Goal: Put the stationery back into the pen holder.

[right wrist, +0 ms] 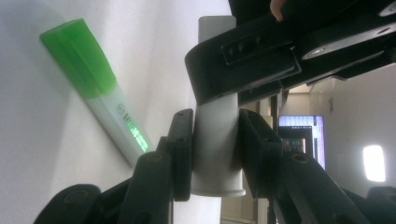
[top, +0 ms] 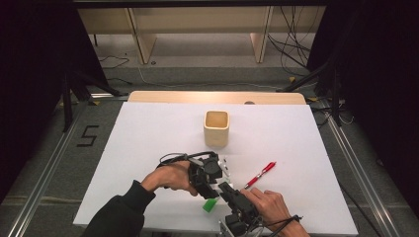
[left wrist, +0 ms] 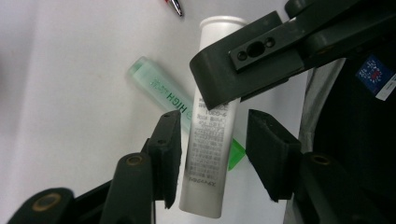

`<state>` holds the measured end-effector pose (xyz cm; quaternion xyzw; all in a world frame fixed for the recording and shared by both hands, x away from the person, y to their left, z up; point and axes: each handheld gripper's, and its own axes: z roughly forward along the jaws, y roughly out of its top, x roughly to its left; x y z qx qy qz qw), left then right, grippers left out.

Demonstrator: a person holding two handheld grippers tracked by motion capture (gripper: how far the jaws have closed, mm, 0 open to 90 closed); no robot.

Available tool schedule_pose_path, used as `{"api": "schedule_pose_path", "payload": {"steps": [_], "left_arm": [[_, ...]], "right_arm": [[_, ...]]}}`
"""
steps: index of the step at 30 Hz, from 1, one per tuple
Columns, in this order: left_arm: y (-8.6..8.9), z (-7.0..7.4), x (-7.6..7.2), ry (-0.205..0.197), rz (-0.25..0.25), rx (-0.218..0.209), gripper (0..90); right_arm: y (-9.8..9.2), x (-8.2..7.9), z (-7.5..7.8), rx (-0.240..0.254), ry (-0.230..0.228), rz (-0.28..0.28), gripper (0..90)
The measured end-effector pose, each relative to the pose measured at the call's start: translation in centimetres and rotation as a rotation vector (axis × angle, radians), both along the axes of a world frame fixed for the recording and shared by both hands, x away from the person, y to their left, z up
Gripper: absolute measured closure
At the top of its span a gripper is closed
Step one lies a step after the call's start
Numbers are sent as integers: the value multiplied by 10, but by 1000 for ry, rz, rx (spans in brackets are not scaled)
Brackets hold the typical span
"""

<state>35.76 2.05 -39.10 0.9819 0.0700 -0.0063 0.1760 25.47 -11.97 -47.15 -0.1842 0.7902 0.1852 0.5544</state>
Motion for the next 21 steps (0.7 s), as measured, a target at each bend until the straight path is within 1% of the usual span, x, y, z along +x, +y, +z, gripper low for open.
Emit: {"api": "schedule_pose_path", "payload": {"steps": [2,5,7,8,12,14,15,19,20,21], "left_arm": [[-1,0,1,2,-5,11,573],[-2,0,1,7,-11,14,600],[-3,-1,1,9,-15,16,614],[-3,-1,2,10,-16,18,624],[-4,-2,3,16,-28,31,653],[-4,-2,3,21,-31,34,658],[-4,-2,3,23,-36,35,664],[-5,-2,3,35,-45,43,681],[-4,-2,3,38,-49,45,684],[-4,-3,3,45,-49,44,686]], "right_arm": [[0,0,0,-6,-5,5,677],[1,0,-1,-4,-1,2,677],[0,0,-1,-2,-9,11,677],[1,-1,-1,-14,3,4,677],[1,-1,-2,-15,2,8,678],[1,-2,-2,-21,1,9,677],[1,-1,-3,-17,-9,15,677],[1,-2,-3,-26,-2,18,676],[1,-2,-2,-35,-4,22,676],[1,-2,-3,-34,-7,29,675]]}}
